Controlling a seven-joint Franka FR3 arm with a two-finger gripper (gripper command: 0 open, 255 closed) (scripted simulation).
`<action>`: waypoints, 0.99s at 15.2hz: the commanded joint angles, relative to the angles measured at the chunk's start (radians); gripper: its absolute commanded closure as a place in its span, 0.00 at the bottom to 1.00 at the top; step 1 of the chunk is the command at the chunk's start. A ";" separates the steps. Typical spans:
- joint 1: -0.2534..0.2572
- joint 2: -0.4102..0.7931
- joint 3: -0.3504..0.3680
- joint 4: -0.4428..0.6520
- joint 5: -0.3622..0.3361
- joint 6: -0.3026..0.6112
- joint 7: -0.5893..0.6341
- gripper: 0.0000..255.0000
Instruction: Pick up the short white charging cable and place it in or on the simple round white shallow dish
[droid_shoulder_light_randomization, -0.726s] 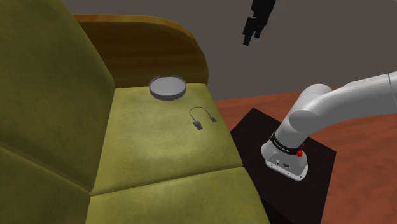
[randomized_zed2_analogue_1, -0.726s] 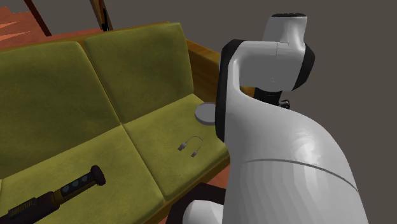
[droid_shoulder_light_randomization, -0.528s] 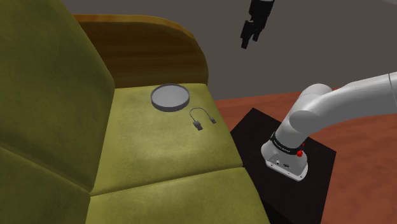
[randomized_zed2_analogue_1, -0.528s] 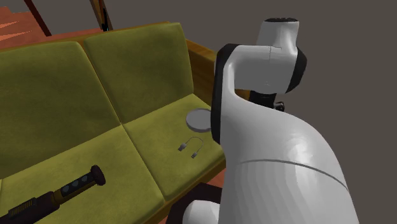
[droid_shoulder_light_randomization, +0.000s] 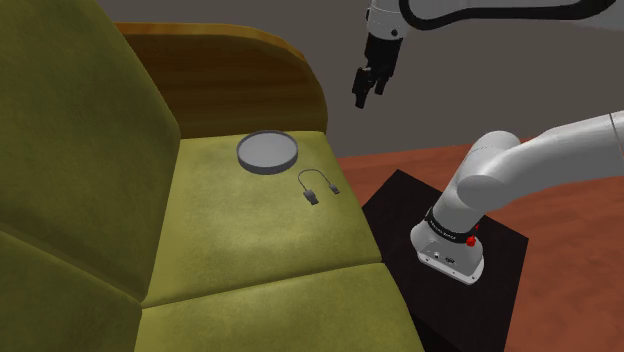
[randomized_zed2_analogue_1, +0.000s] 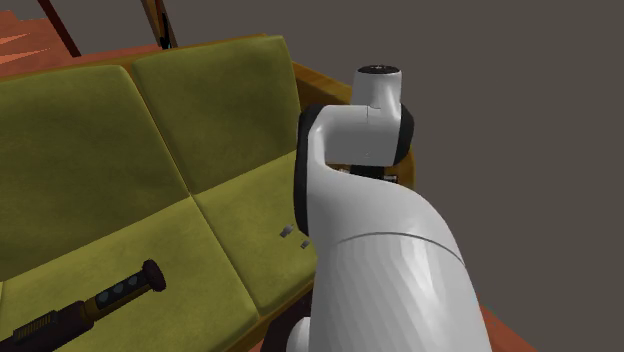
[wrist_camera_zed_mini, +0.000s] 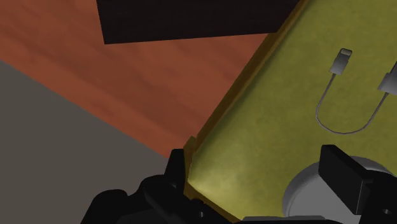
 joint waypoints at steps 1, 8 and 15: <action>0.015 0.014 0.035 -0.027 0.028 0.037 0.044 0.00; 0.069 0.112 0.163 -0.086 0.118 0.184 0.195 0.00; 0.106 0.280 0.299 -0.081 0.179 0.345 0.347 0.00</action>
